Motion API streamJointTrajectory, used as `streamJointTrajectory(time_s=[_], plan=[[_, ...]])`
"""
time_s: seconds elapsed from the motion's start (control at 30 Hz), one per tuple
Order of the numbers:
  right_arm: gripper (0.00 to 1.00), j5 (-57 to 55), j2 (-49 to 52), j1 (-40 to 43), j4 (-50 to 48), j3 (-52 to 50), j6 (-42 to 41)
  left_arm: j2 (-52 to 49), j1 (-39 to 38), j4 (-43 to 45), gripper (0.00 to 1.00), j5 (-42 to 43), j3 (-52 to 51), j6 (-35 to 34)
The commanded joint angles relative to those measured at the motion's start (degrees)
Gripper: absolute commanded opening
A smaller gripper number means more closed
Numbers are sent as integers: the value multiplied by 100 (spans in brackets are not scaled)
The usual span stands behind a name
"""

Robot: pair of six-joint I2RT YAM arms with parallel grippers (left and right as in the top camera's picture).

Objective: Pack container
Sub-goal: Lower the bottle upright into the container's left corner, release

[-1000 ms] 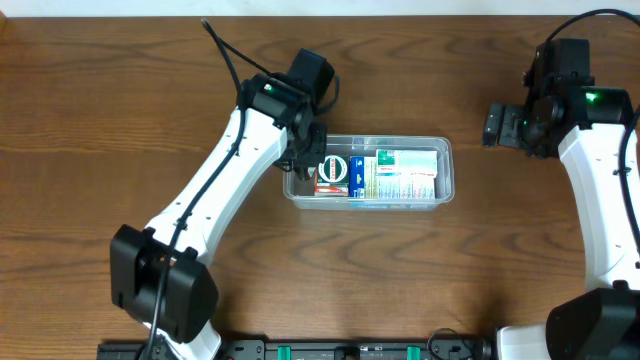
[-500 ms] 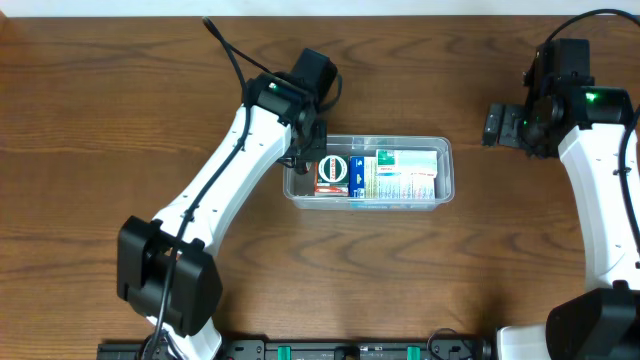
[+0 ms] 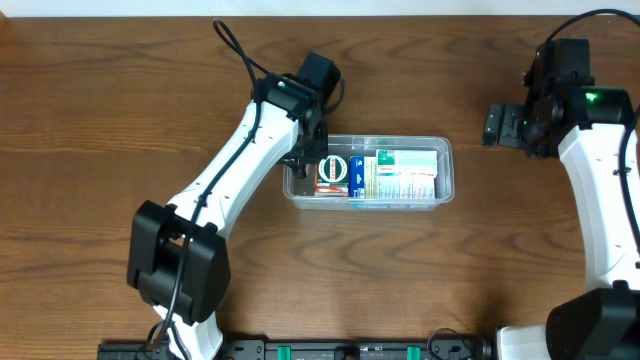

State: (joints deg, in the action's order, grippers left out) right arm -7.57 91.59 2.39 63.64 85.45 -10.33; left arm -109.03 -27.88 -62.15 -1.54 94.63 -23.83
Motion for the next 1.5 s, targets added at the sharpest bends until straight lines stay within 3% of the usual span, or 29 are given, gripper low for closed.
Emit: streamJointTrajectory(time_s=[0.0, 0.4, 0.73, 1.47], plan=[[99, -79, -122, 33, 9, 90, -101, -125, 2, 63, 22, -87, 13, -55], [99, -79, -122, 33, 9, 90, -101, -319, -22, 175, 22, -90, -46, -168], [99, -79, -122, 33, 9, 90, -98, -321, -22, 164, 22, -87, -68, -695], [99, -79, -122, 33, 9, 90, -101, -540, -17, 162, 21, -87, -76, -802]])
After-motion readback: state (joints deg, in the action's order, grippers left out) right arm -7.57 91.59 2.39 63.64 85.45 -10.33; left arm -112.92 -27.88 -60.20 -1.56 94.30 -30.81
